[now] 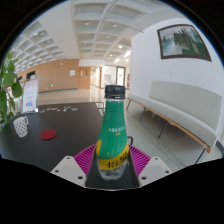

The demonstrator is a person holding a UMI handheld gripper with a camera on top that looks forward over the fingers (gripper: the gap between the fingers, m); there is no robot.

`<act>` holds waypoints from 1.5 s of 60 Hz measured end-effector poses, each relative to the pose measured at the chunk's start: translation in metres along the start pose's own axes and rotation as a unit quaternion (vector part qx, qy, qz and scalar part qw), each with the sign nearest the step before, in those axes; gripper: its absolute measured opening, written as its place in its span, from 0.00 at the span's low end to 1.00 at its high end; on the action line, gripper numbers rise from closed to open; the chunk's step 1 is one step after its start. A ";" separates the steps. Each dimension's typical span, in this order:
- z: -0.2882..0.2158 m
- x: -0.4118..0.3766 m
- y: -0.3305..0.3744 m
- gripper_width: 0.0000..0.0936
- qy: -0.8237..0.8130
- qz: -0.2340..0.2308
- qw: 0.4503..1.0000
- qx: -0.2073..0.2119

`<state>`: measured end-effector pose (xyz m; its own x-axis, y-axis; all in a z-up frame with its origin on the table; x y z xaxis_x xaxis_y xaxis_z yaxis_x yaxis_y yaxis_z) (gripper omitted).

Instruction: Pour water

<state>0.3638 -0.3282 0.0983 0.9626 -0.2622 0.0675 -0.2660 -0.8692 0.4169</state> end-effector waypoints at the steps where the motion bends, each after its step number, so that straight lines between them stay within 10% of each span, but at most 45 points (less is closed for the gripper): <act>1: 0.000 -0.001 -0.001 0.57 0.003 -0.001 1.000 0.003; 17: -0.018 0.007 0.009 0.46 0.035 0.051 0.998 0.025; 31: -0.125 0.003 0.023 0.46 0.114 0.189 0.972 0.082; 47: -0.271 -0.118 0.021 0.46 0.432 0.335 0.811 0.208; 71: -0.200 -0.363 -0.036 0.46 0.816 0.262 0.384 0.343; 90: -0.186 -0.342 -0.049 0.46 0.804 0.228 0.408 0.367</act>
<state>0.0571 -0.1180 0.2235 -0.5647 -0.3659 0.7398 0.1897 -0.9299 -0.3152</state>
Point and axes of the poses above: the point between the fingertips, and its own axes, seen from behind it with the camera up: x to the right, z down, y backward, against the way the camera looks, the point moved 9 cm from there along y, backward, against the way the camera looks, and after that the axes turned 7 degrees about -x, right-handed, at the moved point
